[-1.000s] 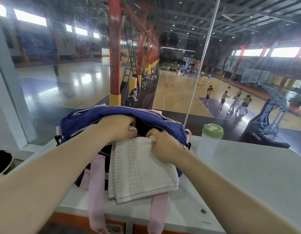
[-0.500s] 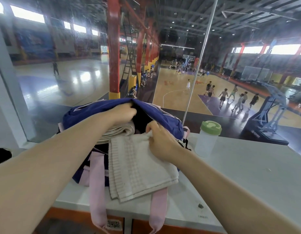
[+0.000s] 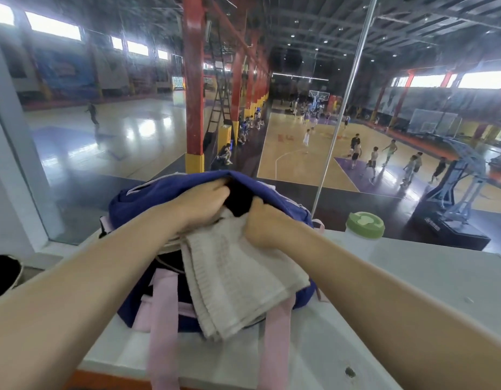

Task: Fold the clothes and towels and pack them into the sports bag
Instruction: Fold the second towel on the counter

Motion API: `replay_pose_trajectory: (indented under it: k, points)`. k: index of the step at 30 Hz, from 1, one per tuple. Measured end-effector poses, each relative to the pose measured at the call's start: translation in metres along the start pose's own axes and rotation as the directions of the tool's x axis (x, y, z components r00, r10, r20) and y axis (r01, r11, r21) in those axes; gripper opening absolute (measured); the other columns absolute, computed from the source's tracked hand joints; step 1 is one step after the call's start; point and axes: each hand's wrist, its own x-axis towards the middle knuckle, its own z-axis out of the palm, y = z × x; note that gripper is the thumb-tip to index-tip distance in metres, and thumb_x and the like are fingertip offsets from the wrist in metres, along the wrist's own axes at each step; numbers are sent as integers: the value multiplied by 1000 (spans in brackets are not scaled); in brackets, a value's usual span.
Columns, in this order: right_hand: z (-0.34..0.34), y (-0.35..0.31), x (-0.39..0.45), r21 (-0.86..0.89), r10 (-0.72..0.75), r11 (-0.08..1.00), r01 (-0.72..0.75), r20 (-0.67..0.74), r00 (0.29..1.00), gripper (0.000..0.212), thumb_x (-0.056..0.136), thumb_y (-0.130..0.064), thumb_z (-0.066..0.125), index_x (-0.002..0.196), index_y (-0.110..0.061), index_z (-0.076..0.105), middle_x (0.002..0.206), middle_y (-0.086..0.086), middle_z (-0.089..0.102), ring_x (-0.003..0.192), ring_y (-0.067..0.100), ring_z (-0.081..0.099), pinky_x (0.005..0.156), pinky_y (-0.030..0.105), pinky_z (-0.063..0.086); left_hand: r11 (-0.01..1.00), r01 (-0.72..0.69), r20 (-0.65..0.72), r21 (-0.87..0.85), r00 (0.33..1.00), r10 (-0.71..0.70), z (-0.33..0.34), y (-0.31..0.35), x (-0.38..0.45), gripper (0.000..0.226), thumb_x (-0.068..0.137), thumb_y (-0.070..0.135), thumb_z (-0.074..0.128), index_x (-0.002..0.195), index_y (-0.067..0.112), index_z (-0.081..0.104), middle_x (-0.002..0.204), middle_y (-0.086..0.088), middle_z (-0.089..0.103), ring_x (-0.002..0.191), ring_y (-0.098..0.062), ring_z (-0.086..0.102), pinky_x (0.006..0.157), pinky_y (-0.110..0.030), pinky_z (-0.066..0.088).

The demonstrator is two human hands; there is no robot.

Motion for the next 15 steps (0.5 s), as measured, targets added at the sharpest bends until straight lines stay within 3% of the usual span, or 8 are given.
replay_pose_trajectory:
  k: [2, 4, 6, 9, 11, 13, 15]
  points:
    - [2, 9, -6, 34, 92, 995, -95, 102, 991, 70, 96, -25, 49, 151, 1, 17, 138, 17, 51, 126, 30, 51, 98, 34, 41, 999, -46, 24, 28, 999, 45, 10, -14, 4, 46, 102, 17, 35, 148, 20, 36, 152, -3, 40, 137, -20, 39, 109, -25, 26]
    - [-1, 15, -12, -62, 82, 995, -74, 141, 987, 49, 92, -25, 54, 134, -1, 47, 117, 12, 62, 111, 27, 59, 83, 32, 44, 993, -80, 46, 81, 996, 77, 13, -17, 4, 49, 101, 18, 37, 150, 26, 33, 154, 0, 38, 138, -19, 37, 112, -28, 24]
    - [-4, 17, -10, -147, 68, 988, -42, 174, 982, 28, 92, -20, 53, 114, -4, 61, 111, 9, 65, 104, 26, 61, 78, 30, 43, 985, -87, 65, 150, 995, 78, 16, -16, 6, 50, 101, 20, 38, 150, 26, 31, 151, -2, 41, 135, -22, 40, 110, -31, 28]
    - [0, 9, -5, -232, 10, 973, 12, 90, 996, 38, 93, -16, 53, 128, -3, 53, 126, 12, 60, 116, 29, 58, 95, 38, 47, 982, -60, 104, 179, 994, 41, 21, -17, 7, 50, 101, 20, 38, 150, 23, 31, 150, -6, 42, 134, -24, 41, 110, -31, 28]
    - [5, -1, -1, -241, -8, 970, -9, -68, 998, 46, 93, -14, 50, 137, -5, 43, 134, 16, 53, 122, 34, 53, 99, 47, 46, 985, -75, 92, 158, 994, 61, 24, -19, 7, 47, 101, 20, 40, 148, 22, 35, 148, -6, 44, 133, -23, 41, 113, -32, 27]
    - [8, -14, 5, -242, -2, 969, -40, -172, 985, 45, 92, -14, 50, 136, -13, 42, 135, 15, 50, 125, 38, 47, 100, 52, 42, 982, -92, 72, 164, 994, 81, 26, -20, 5, 43, 101, 21, 41, 144, 19, 40, 143, -8, 49, 130, -23, 45, 112, -34, 29]
    - [12, -23, 12, -290, -95, 957, 34, -200, 975, 38, 94, -15, 47, 132, -17, 45, 133, 13, 52, 124, 38, 46, 102, 52, 36, 984, -39, 75, 172, 997, 26, 25, -19, 4, 40, 102, 20, 39, 141, 13, 42, 139, -12, 52, 125, -24, 48, 108, -32, 32]
